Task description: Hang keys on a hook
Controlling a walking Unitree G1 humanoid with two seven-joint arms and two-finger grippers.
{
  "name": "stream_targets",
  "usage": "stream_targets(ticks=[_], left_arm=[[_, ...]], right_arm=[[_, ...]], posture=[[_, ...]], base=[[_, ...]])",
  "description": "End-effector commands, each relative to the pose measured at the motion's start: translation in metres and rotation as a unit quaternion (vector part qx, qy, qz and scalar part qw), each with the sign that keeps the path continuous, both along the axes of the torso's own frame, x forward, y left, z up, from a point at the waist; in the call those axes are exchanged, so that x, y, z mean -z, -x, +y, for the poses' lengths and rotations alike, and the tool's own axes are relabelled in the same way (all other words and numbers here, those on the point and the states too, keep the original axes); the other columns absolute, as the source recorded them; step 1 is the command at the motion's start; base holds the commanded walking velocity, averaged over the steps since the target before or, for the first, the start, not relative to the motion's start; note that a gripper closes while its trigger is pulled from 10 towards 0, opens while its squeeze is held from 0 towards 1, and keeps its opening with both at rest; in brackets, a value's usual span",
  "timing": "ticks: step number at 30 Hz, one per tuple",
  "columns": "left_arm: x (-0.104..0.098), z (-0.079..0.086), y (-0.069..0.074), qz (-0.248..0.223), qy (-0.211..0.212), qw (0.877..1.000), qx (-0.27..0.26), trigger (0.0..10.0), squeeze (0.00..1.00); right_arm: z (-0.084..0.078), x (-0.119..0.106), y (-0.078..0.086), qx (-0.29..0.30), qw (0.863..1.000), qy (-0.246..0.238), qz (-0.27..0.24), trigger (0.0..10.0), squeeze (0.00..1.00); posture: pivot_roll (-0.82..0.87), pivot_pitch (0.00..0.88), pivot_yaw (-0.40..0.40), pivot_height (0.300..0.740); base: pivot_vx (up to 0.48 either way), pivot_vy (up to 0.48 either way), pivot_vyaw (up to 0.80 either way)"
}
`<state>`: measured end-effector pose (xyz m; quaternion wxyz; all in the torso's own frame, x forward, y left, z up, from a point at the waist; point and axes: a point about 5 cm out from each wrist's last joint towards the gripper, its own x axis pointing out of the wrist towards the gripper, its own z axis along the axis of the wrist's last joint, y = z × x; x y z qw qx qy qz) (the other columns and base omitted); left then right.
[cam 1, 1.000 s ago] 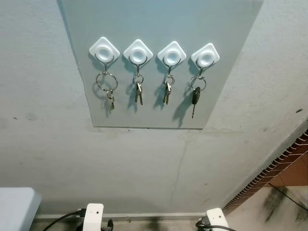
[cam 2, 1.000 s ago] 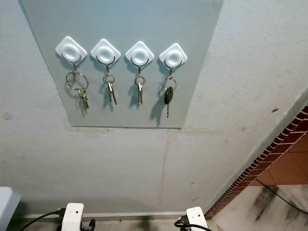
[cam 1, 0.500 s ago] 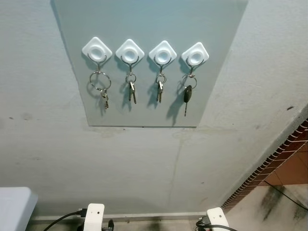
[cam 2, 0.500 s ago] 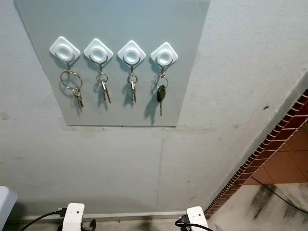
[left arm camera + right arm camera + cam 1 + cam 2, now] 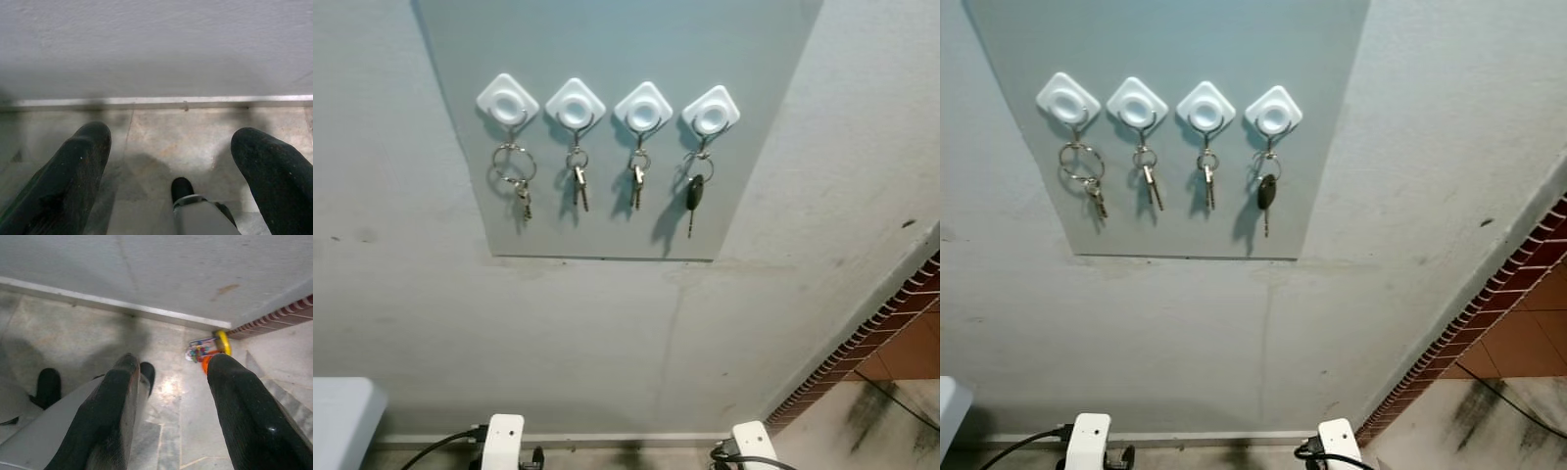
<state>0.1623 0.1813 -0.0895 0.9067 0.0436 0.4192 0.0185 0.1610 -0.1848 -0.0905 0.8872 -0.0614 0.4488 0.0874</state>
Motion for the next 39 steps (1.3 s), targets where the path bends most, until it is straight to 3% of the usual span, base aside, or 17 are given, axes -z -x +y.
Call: stream_targets(ticks=[1, 12, 39], left_arm=[[0.0015, -0.0033, 0.0024, 0.006, 0.003, 1.0, 0.002, 10.0, 0.0], [0.0032, -0.0045, 0.0065, 0.01, 0.003, 1.0, -0.001, 10.0, 0.0], [0.0024, -0.0045, 0.0045, 0.005, 0.011, 1.0, -0.013, 10.0, 0.0]], right_arm=[[-0.0027, -0.0011, -0.0017, 0.007, 1.0, 0.001, -0.003, 10.0, 0.0], [-0.0038, -0.0007, -0.0001, 0.008, 1.0, 0.001, -0.003, 10.0, 0.0], [-0.0054, 0.001, 0.0029, 0.023, 1.0, 0.004, 0.006, 10.0, 0.0]], posture=[[-0.08, 0.015, 0.003, 0.74], [-0.08, 0.028, 0.0, 0.74], [-0.09, 0.047, 0.007, 0.74]], base=[[0.0, -0.386, 0.0], [0.0, -0.379, 0.0], [0.0, 0.0, 0.0]])
